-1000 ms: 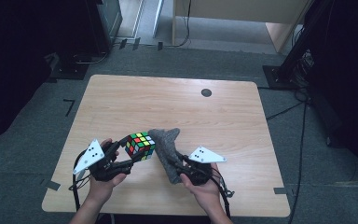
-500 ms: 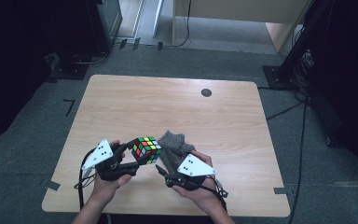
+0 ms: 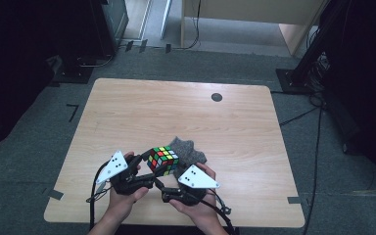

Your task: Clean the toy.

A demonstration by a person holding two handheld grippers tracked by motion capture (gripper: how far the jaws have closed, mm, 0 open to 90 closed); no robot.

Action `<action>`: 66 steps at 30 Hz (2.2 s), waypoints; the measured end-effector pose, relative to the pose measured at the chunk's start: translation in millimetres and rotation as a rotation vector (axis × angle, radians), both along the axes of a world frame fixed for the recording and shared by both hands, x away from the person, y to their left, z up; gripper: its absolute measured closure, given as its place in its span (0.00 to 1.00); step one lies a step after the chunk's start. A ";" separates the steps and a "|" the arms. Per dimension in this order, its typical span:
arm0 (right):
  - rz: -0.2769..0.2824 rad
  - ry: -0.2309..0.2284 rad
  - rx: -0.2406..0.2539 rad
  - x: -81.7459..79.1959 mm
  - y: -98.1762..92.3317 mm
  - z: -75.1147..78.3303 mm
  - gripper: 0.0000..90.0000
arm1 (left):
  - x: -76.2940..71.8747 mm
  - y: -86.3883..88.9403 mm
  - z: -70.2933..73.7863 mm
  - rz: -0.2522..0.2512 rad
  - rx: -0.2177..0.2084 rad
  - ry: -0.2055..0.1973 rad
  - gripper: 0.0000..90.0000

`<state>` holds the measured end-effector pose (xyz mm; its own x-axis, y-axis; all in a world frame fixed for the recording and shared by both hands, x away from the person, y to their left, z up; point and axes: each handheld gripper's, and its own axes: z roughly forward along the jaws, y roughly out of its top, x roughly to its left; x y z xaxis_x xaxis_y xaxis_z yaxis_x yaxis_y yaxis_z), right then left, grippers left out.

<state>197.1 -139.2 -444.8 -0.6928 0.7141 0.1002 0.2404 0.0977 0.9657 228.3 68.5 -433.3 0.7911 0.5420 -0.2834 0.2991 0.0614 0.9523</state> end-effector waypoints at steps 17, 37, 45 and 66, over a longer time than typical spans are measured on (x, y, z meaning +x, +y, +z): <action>-0.089 -0.115 -0.027 -3.7 -3.9 -6.7 0.36 | 5.5 5.1 -0.5 -0.026 -0.058 0.061 0.38; -0.124 -0.187 -0.079 -5.3 -5.8 -5.1 0.37 | 4.6 1.2 -2.0 -0.062 -0.064 0.071 0.38; -0.139 -0.198 -0.113 -7.2 -5.4 -1.2 0.38 | 6.1 2.3 -1.0 -0.088 -0.067 0.069 0.37; -0.011 0.077 -0.002 17.2 -45.8 29.5 0.38 | 7.6 21.8 -5.0 0.000 0.280 -0.289 0.29</action>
